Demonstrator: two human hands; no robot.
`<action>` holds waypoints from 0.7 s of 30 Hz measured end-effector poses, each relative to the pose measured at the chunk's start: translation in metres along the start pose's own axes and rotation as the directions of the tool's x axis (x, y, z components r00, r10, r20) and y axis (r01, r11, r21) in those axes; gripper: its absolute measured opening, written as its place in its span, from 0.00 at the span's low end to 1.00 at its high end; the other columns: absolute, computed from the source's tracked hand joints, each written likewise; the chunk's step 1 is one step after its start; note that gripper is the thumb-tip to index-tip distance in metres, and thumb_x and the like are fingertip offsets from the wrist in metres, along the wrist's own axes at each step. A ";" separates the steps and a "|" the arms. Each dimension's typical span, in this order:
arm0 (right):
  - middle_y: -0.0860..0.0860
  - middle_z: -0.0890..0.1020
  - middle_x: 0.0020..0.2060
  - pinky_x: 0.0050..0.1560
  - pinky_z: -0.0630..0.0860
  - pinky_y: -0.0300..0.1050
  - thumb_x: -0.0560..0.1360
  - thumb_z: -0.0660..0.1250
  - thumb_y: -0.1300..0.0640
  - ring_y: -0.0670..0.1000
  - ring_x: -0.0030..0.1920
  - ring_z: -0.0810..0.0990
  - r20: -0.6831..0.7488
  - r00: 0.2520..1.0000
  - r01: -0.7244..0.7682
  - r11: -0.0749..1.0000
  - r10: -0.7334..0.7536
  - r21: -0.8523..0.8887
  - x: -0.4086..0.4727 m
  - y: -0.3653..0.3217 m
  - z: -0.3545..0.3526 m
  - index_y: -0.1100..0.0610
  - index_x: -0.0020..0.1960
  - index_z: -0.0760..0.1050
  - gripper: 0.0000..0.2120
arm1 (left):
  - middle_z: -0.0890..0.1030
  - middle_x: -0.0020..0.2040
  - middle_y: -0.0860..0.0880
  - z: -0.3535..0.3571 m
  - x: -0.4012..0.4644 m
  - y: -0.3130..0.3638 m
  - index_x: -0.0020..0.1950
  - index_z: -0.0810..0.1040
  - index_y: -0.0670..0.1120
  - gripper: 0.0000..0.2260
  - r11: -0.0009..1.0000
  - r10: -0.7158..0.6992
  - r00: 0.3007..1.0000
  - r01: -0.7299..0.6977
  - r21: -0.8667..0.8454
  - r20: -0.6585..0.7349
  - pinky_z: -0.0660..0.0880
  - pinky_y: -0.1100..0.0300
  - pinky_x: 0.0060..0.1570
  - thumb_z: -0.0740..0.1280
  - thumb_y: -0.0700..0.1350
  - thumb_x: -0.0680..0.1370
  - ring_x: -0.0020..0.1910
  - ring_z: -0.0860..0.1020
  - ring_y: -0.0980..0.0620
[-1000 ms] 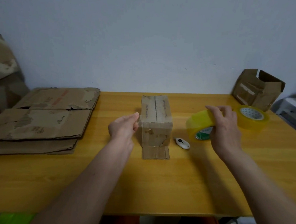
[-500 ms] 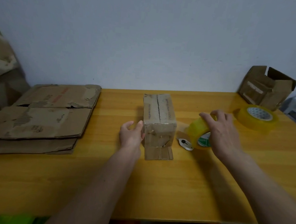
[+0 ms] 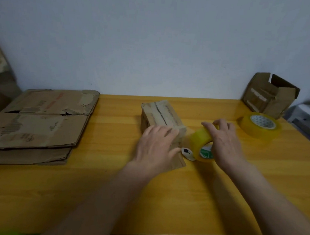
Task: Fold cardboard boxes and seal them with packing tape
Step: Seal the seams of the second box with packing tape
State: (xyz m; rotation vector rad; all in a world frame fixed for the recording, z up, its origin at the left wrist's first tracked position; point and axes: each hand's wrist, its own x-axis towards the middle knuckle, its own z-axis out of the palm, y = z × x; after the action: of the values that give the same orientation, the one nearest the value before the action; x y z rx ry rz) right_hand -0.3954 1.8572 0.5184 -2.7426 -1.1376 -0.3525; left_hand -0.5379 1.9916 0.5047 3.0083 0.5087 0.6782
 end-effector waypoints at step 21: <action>0.44 0.70 0.53 0.49 0.74 0.38 0.74 0.70 0.54 0.46 0.51 0.72 0.462 0.777 0.142 0.834 -0.428 0.534 -0.001 -0.038 -0.030 0.36 0.69 0.62 0.29 | 0.67 0.74 0.47 -0.014 0.051 -0.042 0.73 0.68 0.48 0.28 0.935 -0.354 0.859 0.330 0.128 0.371 0.44 0.47 0.77 0.50 0.64 0.80 0.75 0.60 0.46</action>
State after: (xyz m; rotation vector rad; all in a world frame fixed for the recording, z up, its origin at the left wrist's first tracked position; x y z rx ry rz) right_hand -0.4278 1.8760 0.5488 -2.2573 -1.5409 0.6938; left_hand -0.5136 2.0464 0.5351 2.8680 1.0130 0.0377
